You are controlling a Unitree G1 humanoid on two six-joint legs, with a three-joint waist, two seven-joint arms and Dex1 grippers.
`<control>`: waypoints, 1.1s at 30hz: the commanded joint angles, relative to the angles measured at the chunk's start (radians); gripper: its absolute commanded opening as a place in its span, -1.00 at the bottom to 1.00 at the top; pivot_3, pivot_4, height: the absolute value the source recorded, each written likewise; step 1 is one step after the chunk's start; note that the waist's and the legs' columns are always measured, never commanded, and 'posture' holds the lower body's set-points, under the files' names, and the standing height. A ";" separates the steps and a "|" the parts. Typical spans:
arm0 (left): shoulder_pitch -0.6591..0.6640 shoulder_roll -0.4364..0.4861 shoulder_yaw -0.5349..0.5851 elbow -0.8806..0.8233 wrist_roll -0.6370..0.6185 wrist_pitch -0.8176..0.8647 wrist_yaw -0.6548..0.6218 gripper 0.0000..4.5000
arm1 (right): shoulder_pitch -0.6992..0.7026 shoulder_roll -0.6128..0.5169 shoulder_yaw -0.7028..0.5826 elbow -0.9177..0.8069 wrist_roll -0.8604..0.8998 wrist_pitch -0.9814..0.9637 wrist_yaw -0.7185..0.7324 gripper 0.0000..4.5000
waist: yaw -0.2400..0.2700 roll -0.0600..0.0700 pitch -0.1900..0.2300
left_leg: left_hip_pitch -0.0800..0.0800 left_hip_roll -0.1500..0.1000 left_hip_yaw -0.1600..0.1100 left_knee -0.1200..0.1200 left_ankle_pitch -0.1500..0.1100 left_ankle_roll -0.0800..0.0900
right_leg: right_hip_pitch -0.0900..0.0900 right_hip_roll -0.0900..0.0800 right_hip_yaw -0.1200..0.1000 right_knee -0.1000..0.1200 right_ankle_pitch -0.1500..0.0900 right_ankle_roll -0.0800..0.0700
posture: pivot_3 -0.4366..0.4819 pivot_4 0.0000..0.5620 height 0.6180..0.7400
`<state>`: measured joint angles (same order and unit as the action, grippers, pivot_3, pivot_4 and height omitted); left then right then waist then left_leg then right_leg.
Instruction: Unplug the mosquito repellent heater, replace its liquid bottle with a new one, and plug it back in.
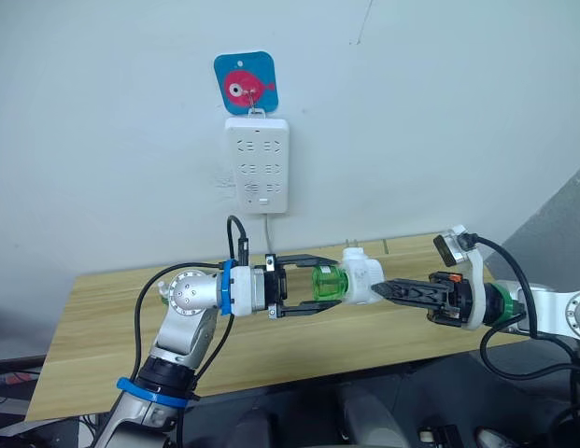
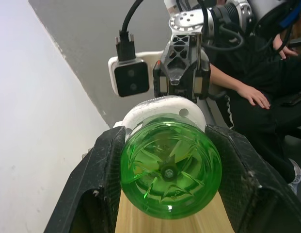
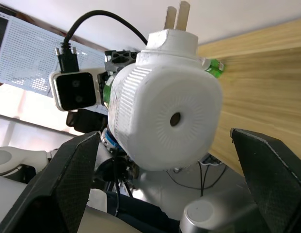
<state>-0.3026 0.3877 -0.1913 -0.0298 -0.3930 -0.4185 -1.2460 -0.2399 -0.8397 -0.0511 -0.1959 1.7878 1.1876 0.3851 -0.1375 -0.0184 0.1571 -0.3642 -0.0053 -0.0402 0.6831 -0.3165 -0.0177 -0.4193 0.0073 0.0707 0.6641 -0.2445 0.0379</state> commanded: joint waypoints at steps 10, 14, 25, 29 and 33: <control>0.008 -0.017 -0.005 -0.050 -0.026 0.004 0.013 0.02 | -0.026 0.081 -0.005 -0.013 0.049 -0.025 -0.066 1.00 | 0.000 0.000 -0.001 | 0.000 0.000 0.000 0.000 0.000 0.000 | 0.000 0.000 0.000 0.000 0.000 0.000 | -0.40 -0.60 0.84; 0.004 -0.019 -0.005 -0.051 -0.026 0.010 0.011 0.02 | -0.035 0.096 -0.001 -0.019 0.066 -0.031 -0.086 1.00 | 0.000 0.000 -0.001 | 0.000 0.000 0.000 0.000 0.000 0.000 | 0.000 0.000 0.000 0.000 0.000 0.000 | -0.40 -0.60 0.84; -0.010 -0.026 -0.006 -0.041 -0.019 0.026 0.008 0.02 | -0.052 0.102 0.013 -0.054 0.104 -0.034 -0.111 0.55 | 0.000 0.000 -0.001 | 0.000 0.000 0.000 0.000 0.000 0.000 | 0.000 0.000 0.000 0.000 0.000 0.000 | -0.40 -0.63 0.84; -0.014 -0.023 -0.009 -0.034 -0.009 0.028 0.007 0.02 | -0.056 0.096 0.016 -0.061 0.117 -0.037 -0.123 0.55 | 0.000 0.000 -0.002 | 0.000 0.000 0.000 0.000 0.000 0.000 | 0.000 0.000 0.000 0.000 0.000 0.000 | -0.39 -0.63 0.84; -0.014 -0.016 0.001 -0.017 0.001 0.022 0.015 0.02 | -0.056 0.082 0.014 -0.062 0.128 -0.039 -0.130 0.55 | 0.000 0.000 -0.002 | 0.000 0.000 0.000 0.000 0.000 0.000 | 0.000 0.000 0.000 0.000 0.000 0.000 | -0.39 -0.63 0.84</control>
<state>-0.3070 0.3701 -0.1903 -0.0415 -0.3953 -0.4007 -1.2479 -0.2728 -0.7479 -0.0347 -0.1952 1.8679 1.1463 0.2453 -0.1379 -0.0179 0.1551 -0.3644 -0.0054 -0.0404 0.6835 -0.3165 -0.0177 -0.4193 0.0073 0.0707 0.6644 -0.2443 0.0379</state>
